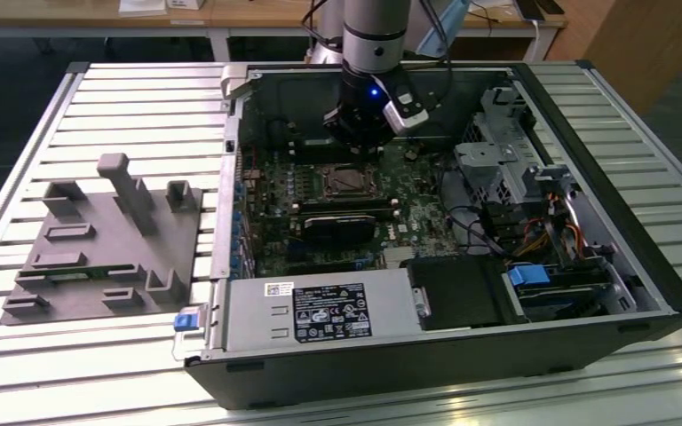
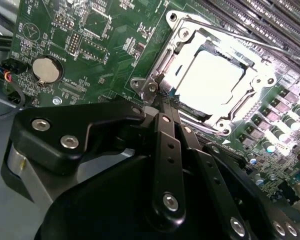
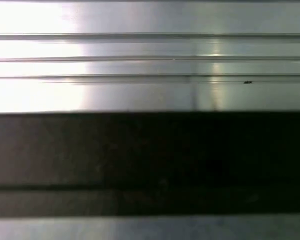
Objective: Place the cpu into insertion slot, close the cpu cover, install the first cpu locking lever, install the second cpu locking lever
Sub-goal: 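Install the second cpu locking lever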
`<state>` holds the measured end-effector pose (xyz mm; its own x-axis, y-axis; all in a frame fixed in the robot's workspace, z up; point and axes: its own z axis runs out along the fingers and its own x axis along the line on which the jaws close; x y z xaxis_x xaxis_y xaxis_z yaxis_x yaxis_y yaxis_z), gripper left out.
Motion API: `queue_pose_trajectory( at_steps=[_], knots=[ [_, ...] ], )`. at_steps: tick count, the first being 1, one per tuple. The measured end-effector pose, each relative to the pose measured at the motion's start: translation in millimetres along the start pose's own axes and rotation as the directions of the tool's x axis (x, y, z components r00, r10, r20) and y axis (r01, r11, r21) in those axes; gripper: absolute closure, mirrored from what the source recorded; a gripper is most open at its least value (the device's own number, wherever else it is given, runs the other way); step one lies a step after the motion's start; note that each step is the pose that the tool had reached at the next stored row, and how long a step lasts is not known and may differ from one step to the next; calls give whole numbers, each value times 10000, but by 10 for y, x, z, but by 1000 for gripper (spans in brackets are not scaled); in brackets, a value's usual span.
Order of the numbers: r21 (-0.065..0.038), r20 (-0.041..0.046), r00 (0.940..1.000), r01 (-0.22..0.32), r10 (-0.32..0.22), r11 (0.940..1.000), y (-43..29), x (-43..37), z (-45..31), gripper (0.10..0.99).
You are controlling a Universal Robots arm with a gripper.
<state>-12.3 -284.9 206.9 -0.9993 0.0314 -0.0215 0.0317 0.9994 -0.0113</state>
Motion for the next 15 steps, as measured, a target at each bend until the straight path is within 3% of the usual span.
queue_pose_trajectory(
  at_steps=[4,11,15],
  knots=[
    [1,0,10000,-1,1,10000,-7,0,-30,980],
    [1,-1,10000,0,0,10000,-9,-4,-183,980],
    [0,0,10000,0,0,10000,-55,-2,-188,980]
  ],
)
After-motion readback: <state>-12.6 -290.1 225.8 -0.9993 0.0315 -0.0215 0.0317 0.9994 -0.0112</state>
